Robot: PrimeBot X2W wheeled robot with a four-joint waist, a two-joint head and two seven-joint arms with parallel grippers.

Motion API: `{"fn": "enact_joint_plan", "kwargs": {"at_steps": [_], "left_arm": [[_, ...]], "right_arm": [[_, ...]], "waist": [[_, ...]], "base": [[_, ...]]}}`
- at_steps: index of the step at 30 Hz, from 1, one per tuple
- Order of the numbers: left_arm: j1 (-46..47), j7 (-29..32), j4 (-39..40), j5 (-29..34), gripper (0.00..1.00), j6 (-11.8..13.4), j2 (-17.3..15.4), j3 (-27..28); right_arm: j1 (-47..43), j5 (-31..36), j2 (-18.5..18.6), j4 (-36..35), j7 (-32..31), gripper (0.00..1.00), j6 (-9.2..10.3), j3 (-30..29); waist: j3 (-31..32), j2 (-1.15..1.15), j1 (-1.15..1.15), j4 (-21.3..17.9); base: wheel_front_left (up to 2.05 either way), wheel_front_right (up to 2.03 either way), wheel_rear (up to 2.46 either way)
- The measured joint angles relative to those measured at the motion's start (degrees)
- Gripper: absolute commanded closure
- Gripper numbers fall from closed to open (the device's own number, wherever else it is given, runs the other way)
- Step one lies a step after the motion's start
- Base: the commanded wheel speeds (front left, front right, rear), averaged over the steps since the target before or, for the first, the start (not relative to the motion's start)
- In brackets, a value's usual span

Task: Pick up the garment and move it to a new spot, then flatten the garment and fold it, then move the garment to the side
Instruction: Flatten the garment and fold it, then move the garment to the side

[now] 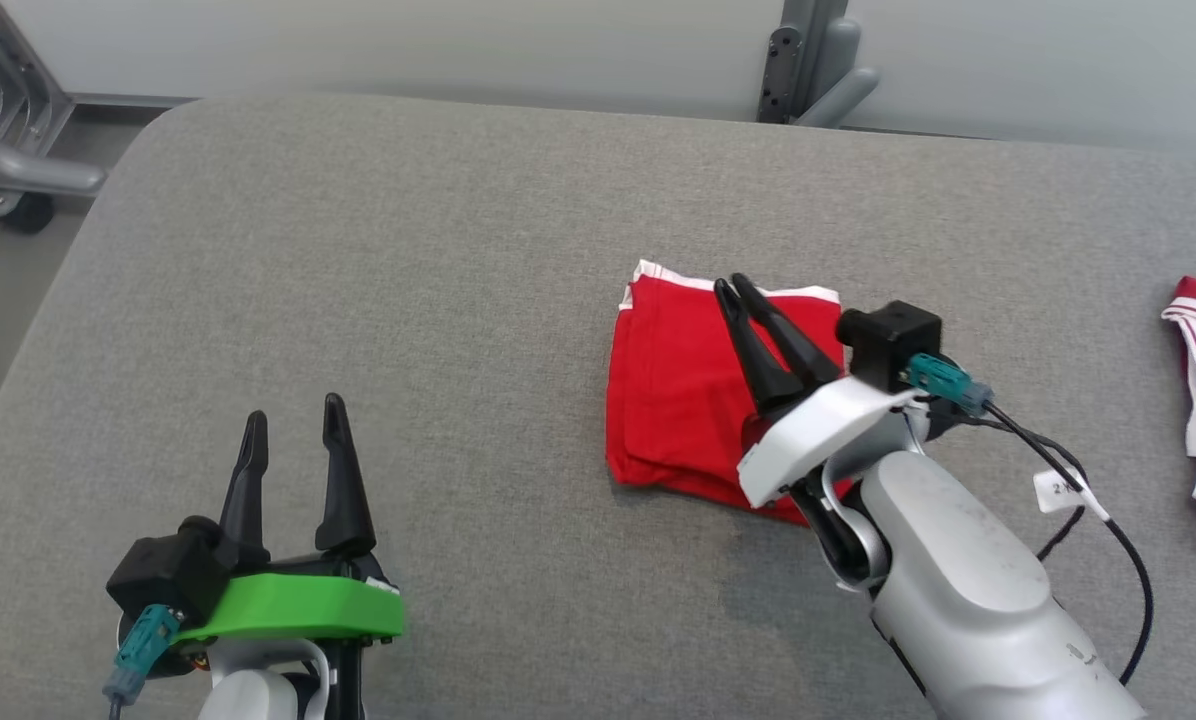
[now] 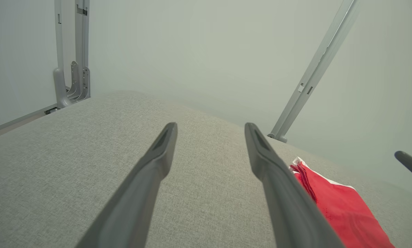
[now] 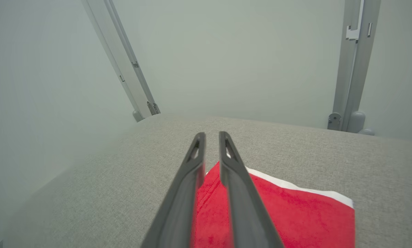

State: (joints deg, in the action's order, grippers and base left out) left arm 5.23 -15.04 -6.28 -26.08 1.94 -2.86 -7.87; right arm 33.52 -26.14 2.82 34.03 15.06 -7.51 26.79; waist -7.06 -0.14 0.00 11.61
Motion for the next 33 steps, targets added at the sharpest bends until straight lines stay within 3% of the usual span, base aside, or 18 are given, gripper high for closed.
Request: {"fn": "enact_joint_plan", "kwargs": {"at_steps": [10, 15, 23, 33], "left_arm": [[-1.69, 0.0, 0.16, 1.47, 0.0, -0.96, 0.01, 0.02], [-2.94, 0.0, -0.07, 2.23, 0.0, -1.45, -0.01, 0.21], [-6.0, -0.01, -0.27, 4.27, 0.0, -1.91, -0.15, 1.23], [-8.17, 0.0, -0.35, 6.08, 0.0, -1.89, -0.12, 1.89]], "right_arm": [[-12.9, 10.74, 0.04, -12.66, 0.0, 0.0, 0.0, -17.72], [-20.35, 13.77, 0.05, -18.4, 0.0, 0.0, 0.0, -22.93], [-28.75, 14.96, 0.05, -24.82, -0.64, 0.0, 0.0, -25.4], [-31.87, 13.1, 0.04, -27.37, -1.37, 0.0, 0.0, -24.86]], "waist": [[3.31, 0.0, 0.0, -4.63], [4.85, 0.0, 0.0, -6.58], [6.43, 0.0, 0.0, -8.95], [7.08, 0.0, 0.0, -9.9]], "base": [[0.0, 0.0, 0.0], [0.0, 0.0, 0.0], [0.0, 0.0, 0.0], [0.0, 0.0, 0.0]]}}
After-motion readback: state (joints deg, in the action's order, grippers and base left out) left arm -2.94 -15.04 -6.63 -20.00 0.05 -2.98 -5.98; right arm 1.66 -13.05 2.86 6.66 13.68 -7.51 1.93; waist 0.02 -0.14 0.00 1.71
